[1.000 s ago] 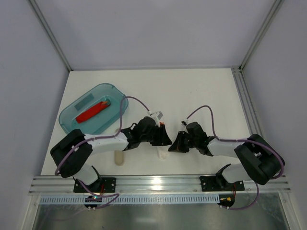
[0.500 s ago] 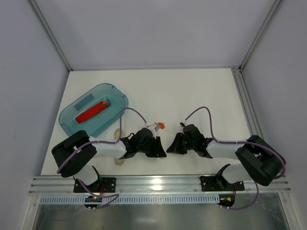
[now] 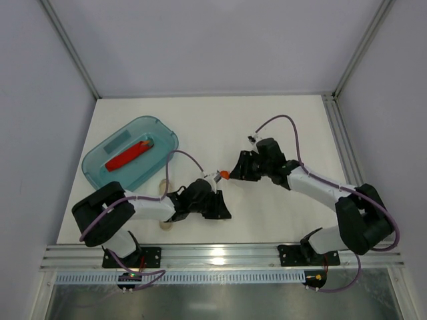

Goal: Place the utensils on the paper napkin and roll it up

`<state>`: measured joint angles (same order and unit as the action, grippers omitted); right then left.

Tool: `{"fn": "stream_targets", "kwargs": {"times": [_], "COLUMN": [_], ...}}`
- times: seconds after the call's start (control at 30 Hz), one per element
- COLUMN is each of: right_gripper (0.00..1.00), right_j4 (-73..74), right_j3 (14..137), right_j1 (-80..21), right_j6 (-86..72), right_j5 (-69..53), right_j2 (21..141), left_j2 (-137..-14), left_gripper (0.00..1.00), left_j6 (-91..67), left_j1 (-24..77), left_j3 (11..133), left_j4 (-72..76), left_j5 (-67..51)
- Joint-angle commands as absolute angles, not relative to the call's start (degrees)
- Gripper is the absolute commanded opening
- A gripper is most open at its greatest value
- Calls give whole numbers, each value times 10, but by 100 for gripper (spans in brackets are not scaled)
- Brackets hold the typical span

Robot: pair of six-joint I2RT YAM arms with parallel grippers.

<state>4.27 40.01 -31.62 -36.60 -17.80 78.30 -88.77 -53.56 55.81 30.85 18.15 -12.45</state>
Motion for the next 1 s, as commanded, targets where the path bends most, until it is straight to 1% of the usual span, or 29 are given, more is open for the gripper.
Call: {"fn": "stream_targets", "kwargs": {"times": [0.0,0.07,0.17,0.3,0.4,0.47,0.53,0.7,0.87,0.97], "right_gripper": [48,51,50,50,53,58,60,60,57,57], "right_j4": [105,109,104,112,113,90,71,63,78,82], "right_j3": [488,517,539,547,546,541,532,536,548,550], "right_j1": [-291,-269,-259,-259,-258,-258,-256,-256,-254,-255], "right_j6": [-239,-222,-206,-176,-153,-151,-157,-159,-159,-158], "right_j5": [-217,-242,-281,-311,-326,-348,-366,-381,-373,-371], "right_j2": [839,887,932,961,979,987,991,1010,1030,1031], "left_j2": [-902,-906,-907,-902,-899,-901,-903,-911,-917,-916], "left_gripper": [30,30,30,30,30,30,30,30,29,29], "left_j6": [-522,-522,-521,-517,-515,-515,-517,-517,-516,-516], "left_j1": [560,560,560,560,560,561,560,560,560,560], "left_j3": [299,299,299,296,296,294,293,290,288,284], "left_j4": [188,190,192,188,186,189,192,202,211,218], "left_j5": [-112,-113,-119,-121,-121,-123,-124,-129,-132,-134]}}
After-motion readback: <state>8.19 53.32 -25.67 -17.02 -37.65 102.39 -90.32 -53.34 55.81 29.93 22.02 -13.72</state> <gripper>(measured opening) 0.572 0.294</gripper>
